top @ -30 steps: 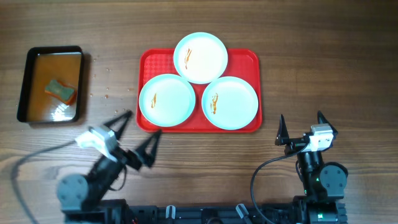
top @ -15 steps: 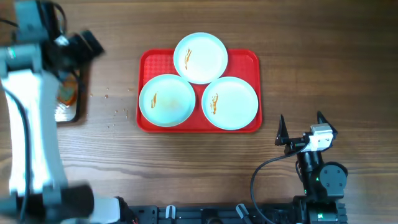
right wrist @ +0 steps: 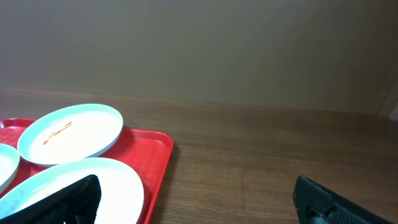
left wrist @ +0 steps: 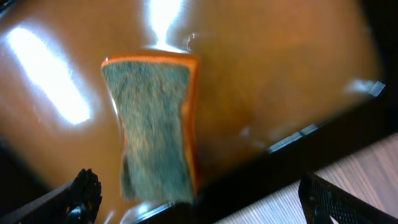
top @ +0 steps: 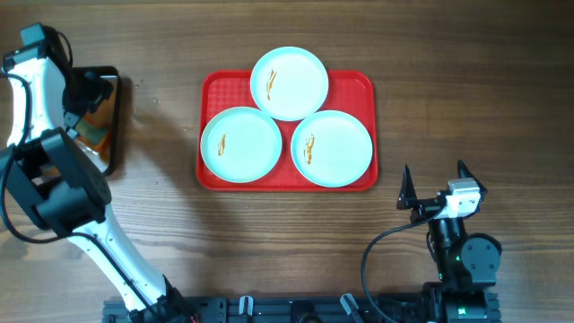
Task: Clean dirty plates on tray and stack at the side
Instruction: 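Lower the left gripper and grasp the green-orange sponge in the water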
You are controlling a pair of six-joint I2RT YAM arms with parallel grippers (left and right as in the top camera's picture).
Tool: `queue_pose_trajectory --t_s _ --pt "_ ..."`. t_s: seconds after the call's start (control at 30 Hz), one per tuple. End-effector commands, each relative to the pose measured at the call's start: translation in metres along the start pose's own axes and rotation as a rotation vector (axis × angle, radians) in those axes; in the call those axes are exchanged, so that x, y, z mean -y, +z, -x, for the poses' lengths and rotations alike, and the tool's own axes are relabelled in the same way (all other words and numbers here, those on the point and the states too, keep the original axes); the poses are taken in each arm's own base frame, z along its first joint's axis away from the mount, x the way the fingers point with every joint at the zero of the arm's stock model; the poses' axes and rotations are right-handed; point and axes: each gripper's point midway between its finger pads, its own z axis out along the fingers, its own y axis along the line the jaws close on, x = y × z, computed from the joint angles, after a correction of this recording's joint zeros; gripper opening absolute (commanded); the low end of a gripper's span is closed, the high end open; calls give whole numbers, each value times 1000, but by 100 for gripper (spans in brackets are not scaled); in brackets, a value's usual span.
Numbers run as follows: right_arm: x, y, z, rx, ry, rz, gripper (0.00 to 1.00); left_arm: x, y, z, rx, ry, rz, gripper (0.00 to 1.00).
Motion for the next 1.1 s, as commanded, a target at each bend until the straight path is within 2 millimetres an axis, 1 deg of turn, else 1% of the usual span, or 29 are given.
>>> queue_pose_trajectory --t_s 0.0,0.17,0.2,0.27,0.3,0.33,0.4,0.43,0.47,0.5,0.6,0.63,0.67,0.7,0.83,0.9,0.93,0.97,1.03,1.07 --pt "3 0 1 5 -13 -16 100 -11 22 9 -4 -50 24 100" --pt "3 0 1 5 -14 -16 100 -17 51 -3 -73 -60 50 100" --pt "3 0 1 5 -13 -15 100 -19 56 -6 -85 -59 59 96" --pt "3 0 1 5 -14 -16 100 -20 62 -9 -98 -57 67 66" --pt "3 0 1 5 -13 -16 100 -20 62 -9 -99 -57 68 59" --pt "3 0 1 5 -14 -16 100 -21 62 -9 -99 -57 68 48" --pt "3 0 1 5 -13 -16 100 -21 62 -11 -106 -56 73 33" --pt "3 0 1 5 -14 -16 100 -22 61 -12 -110 -55 76 22" --pt "3 0 1 5 -14 -16 100 -23 61 -13 -114 -55 78 6" --pt "3 0 1 5 -13 -15 100 -23 61 -13 -115 -54 80 4" --pt "3 0 1 5 -13 -16 100 -26 61 -11 -113 -51 78 4" --pt "3 0 1 5 -13 -16 100 -28 61 -9 -109 -58 77 15" --pt "3 0 1 5 -13 -16 100 -31 61 -5 -103 -69 73 88" --pt "3 0 1 5 -13 -15 100 -34 62 0 -95 -80 71 100" --pt "3 0 1 5 -14 -16 100 -43 64 16 -63 -118 53 100" --pt "3 0 1 5 -13 -15 100 -44 65 25 -35 -132 37 100" --pt "3 0 1 5 -13 -16 100 -43 66 28 -25 -134 31 98" --pt "3 0 1 5 -13 -16 100 -42 66 30 -16 -133 26 90" --pt "3 0 1 5 -13 -15 100 -40 66 33 -5 -135 17 41" --pt "3 0 1 5 -13 -15 100 -40 66 33 -5 -137 17 18"
